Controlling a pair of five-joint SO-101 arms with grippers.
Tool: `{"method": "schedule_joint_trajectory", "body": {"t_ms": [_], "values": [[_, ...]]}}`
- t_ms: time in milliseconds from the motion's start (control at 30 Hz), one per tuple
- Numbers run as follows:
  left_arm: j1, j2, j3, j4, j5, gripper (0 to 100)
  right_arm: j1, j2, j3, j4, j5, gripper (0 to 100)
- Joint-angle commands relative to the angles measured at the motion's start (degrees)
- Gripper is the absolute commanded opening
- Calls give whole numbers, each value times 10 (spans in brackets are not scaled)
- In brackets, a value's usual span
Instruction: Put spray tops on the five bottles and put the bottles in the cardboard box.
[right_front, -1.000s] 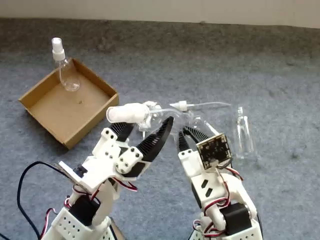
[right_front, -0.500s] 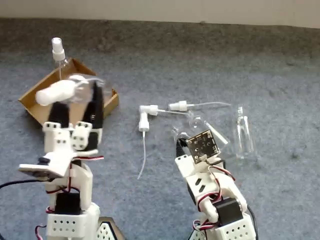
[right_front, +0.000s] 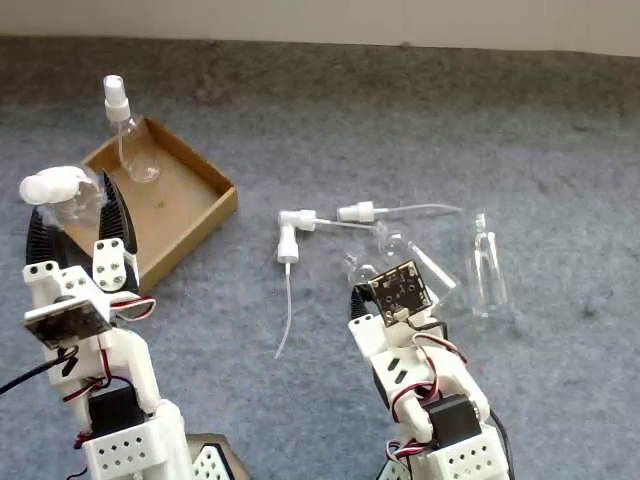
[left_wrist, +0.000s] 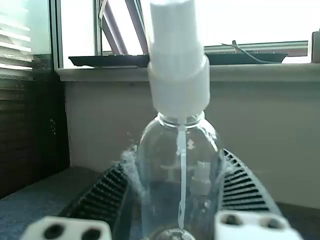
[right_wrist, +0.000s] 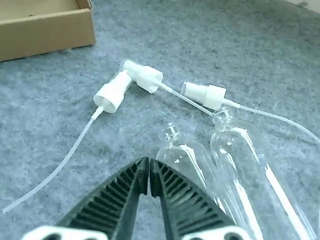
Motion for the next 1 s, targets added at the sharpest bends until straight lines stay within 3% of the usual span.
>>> {"method": "schedule_joint_trajectory", "body": {"t_ms": [0, 333, 567, 967], "values": [[-8, -3, 12, 23, -49, 42, 4, -5, 9, -1, 3, 5], [-10, -2, 7, 22, -55, 44, 4, -5, 10, -1, 3, 5], [-8, -1, -46, 25, -85, 164, 4, -5, 11, -1, 2, 5], [-11, -2, -6, 23, -84, 119, 3, -5, 42, -10, 2, 5]]}}
